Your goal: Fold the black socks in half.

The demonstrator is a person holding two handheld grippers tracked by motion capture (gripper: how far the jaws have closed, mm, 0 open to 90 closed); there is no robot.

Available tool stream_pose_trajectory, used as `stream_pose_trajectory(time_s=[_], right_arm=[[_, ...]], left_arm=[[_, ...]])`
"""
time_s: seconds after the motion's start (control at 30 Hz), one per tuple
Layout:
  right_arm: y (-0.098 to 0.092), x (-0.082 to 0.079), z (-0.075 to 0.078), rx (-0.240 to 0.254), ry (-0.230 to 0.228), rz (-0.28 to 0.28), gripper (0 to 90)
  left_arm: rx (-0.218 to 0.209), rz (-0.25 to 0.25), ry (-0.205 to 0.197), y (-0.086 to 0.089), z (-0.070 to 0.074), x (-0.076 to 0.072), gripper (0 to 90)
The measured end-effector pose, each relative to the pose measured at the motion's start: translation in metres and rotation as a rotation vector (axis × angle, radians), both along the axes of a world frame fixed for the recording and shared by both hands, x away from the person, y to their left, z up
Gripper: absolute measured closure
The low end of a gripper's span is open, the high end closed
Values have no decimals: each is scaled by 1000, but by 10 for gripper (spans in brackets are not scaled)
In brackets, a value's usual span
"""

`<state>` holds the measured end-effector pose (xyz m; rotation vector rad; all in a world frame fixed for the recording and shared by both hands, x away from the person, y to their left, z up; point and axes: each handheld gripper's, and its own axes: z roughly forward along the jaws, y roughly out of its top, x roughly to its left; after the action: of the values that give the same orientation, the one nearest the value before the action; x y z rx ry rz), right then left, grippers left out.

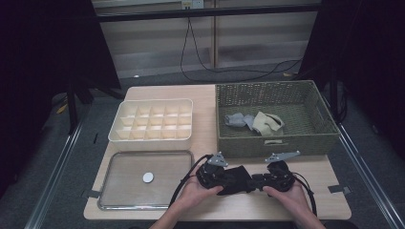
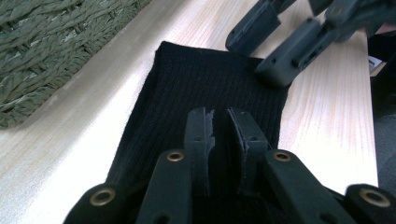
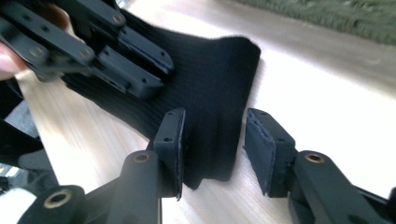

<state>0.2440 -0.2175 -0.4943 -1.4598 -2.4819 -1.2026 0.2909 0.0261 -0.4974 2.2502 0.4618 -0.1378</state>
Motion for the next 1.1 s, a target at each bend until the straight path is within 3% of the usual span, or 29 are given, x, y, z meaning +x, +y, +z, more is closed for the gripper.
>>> stream_pose_trajectory(time_s=[0.27,0.47,0.63,0.87,1.1], right_arm=[[7,-2,-3,-30,-51,22,568],[13,-3,-4,-17,-53,3,684],[13,-2,-3,14,-28,-8,788],[16,-6,4,27,-66,13,807],[16,-5,8,99,-64,17,810]], left_arm=[[7,0,-3,1,0,0,785],[-14,6,10,1,-1,1,785],[0,3,3,1,0,0,786],[6,5,-8,0,0,-1,790],[9,5,-5,1,0,0,796]])
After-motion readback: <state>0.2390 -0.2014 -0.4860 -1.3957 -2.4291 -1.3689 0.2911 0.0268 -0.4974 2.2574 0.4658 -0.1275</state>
